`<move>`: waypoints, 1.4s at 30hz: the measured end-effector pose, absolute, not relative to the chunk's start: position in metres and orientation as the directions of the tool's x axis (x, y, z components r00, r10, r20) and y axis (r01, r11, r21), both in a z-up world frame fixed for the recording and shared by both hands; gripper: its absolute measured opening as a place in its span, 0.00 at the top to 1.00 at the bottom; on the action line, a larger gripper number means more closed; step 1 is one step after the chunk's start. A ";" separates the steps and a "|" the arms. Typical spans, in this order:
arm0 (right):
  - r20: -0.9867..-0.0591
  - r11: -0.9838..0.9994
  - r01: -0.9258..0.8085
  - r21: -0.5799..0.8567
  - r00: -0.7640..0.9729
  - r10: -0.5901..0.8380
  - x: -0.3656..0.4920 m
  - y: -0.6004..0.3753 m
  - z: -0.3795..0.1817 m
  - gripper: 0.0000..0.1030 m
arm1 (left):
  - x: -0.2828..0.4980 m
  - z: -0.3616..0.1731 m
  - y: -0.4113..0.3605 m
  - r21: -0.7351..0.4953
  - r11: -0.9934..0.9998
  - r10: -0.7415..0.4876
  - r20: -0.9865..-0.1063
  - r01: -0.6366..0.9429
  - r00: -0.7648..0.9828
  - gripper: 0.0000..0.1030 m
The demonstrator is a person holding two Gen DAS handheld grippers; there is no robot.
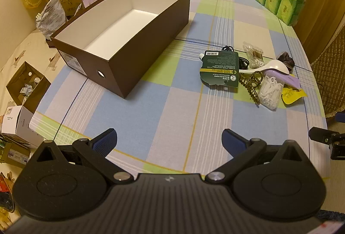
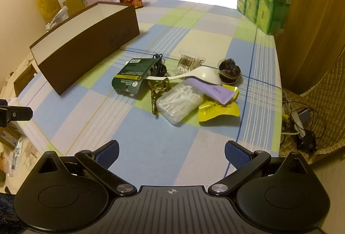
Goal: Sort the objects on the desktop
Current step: 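Move both tools toward the pile of items on the table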
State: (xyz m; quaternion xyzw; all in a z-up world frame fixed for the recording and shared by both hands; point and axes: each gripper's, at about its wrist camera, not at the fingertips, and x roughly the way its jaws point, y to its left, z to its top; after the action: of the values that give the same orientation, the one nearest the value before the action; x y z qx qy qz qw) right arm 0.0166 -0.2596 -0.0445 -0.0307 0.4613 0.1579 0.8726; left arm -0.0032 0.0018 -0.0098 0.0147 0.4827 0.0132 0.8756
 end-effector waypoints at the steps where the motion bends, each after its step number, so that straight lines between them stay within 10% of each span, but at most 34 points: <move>1: -0.815 0.948 -0.304 0.092 0.524 0.247 0.017 -0.260 -0.045 0.02 | -0.003 -0.010 0.002 0.039 0.999 0.037 -0.846 -0.009 0.532 0.01; 42: -0.821 0.947 -0.311 0.078 0.520 0.238 0.027 -0.256 -0.045 0.02 | 0.012 -0.015 0.001 0.032 0.999 0.029 -0.864 -0.003 0.502 0.01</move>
State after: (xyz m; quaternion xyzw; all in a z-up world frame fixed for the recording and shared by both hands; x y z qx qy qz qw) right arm 0.0266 -0.2559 -0.0454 -0.0391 0.4641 0.1576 0.8708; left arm 0.0123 0.0012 -0.0149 0.0130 0.4989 0.0095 0.8665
